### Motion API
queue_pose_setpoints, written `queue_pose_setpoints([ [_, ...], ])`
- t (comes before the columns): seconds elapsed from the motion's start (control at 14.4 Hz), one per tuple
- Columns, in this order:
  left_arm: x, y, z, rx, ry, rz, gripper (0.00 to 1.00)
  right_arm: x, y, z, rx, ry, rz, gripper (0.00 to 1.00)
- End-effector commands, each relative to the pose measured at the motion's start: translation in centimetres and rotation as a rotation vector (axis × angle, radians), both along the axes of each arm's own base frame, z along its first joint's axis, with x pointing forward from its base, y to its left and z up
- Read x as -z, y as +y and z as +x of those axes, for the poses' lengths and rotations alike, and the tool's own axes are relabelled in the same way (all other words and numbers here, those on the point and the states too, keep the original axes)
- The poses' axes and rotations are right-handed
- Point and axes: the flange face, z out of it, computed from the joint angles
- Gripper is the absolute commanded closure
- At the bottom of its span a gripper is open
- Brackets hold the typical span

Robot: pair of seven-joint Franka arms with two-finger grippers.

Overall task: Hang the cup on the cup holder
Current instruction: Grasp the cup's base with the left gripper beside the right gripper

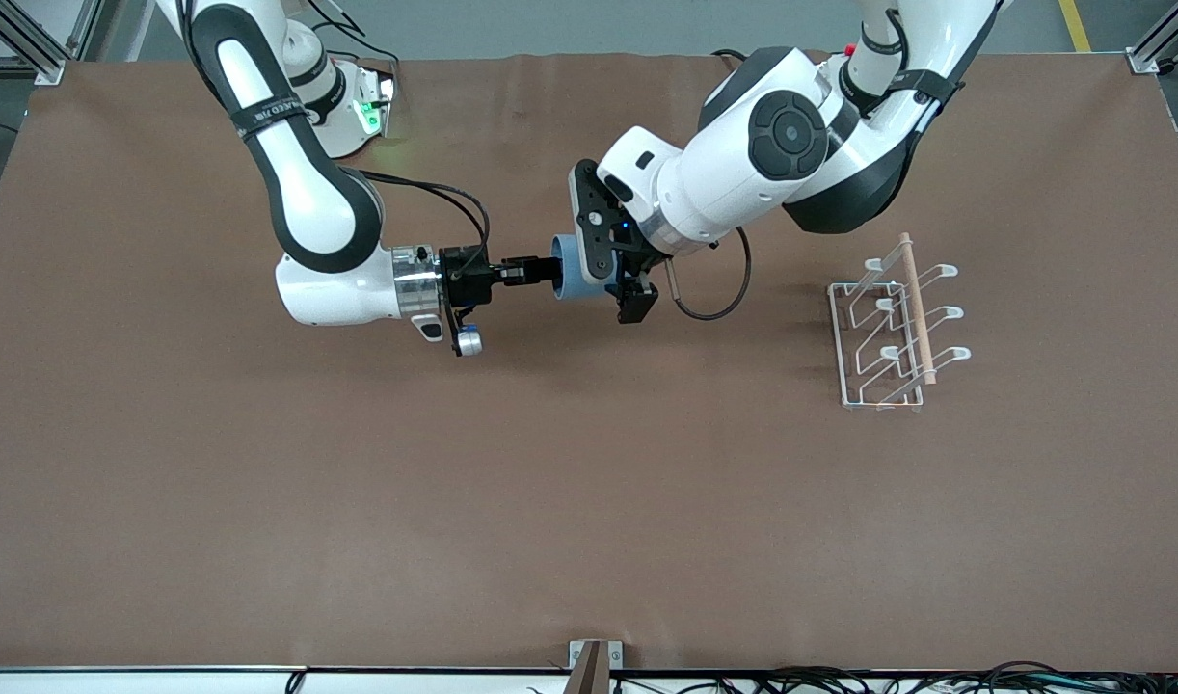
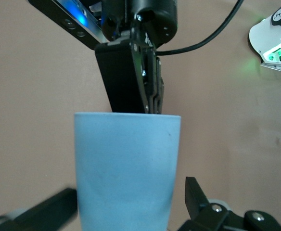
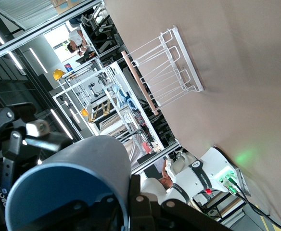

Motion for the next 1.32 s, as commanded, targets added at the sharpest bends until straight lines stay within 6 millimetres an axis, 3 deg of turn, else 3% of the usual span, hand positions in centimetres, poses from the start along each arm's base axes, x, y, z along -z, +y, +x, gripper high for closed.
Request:
queue_pose_setpoints([
  [0.0,0.1,-0.4,0.3,0.006,-0.011,-0.012,0.0,-0.9,0.3,-0.3,0.017,-0.007,0.025,0.99],
  [0.21,0.1,-0.3,0.4,0.005,-0.01,-0.013,0.0,-0.9,0.3,-0.3,0.017,-0.007,0.025,0.99],
  [0.56,1.8,-1.4,-0.4,0.022,0.014,-0.002,0.03,-1.0,0.1,-0.3,0.018,-0.007,0.026,0.99],
  [0.62,2.0,-1.4,-0.2,0.02,0.012,-0.006,0.07,-1.1,0.1,-0.3,0.018,-0.008,0.027,0.98],
  [0.69,2.0,-1.2,-0.1,0.016,0.011,-0.007,0.18,-0.9,0.0,-0.3,0.019,-0.004,0.025,0.99],
  [0.76,2.0,-1.1,0.2,0.014,0.012,-0.008,0.36,-1.0,-0.1,-0.2,0.022,-0.003,0.027,0.98],
  [0.9,2.0,-0.8,0.4,0.009,0.012,-0.01,0.54,-1.0,-0.3,-0.1,0.023,-0.003,0.027,0.98],
  [1.25,1.7,-0.4,0.6,0.002,0.013,-0.009,0.58,-1.1,-0.3,-0.1,0.022,-0.003,0.029,0.98],
])
